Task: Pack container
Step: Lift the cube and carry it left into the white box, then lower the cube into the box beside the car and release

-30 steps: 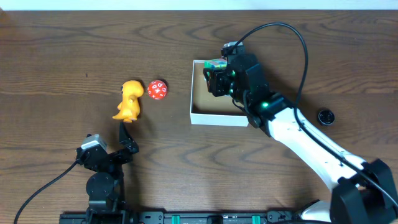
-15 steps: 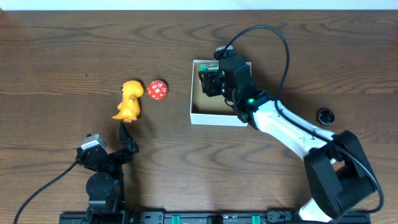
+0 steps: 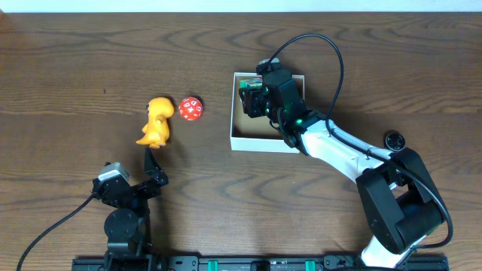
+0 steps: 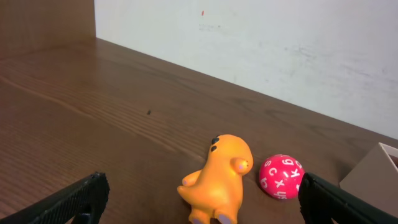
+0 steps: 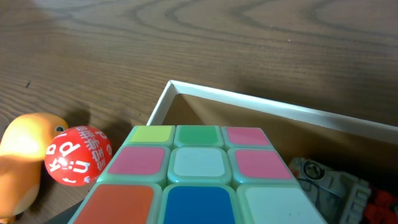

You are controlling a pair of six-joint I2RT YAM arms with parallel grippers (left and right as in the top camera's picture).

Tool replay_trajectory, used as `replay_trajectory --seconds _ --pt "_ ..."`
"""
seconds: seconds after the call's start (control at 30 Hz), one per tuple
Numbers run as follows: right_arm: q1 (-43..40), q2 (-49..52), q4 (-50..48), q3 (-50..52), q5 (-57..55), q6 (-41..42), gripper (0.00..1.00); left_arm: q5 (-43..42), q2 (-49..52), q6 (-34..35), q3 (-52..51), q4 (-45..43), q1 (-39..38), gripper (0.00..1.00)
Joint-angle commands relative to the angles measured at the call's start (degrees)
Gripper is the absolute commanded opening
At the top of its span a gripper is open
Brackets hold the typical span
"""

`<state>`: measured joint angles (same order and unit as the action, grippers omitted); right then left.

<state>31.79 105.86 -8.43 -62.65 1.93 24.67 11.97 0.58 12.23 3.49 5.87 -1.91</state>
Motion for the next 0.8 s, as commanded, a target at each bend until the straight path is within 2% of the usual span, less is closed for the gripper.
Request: replay_trajectory --seconds 0.0,0.43,0.77 --pt "0.90 0.28 -0.37 -1.16 -0.42 0.61 0.51 0.00 -0.35 0.37 -1.66 0.66 0.28 0.98" --pt "0.92 0.28 -0.37 -1.16 -0.37 0.61 0.69 0.00 -0.35 0.37 -1.66 0.66 0.28 0.98" --pt "0.90 0.26 -0.37 -1.16 -0.02 0.59 0.71 0.00 -0.35 0.37 -1.66 0.66 0.28 0.98"
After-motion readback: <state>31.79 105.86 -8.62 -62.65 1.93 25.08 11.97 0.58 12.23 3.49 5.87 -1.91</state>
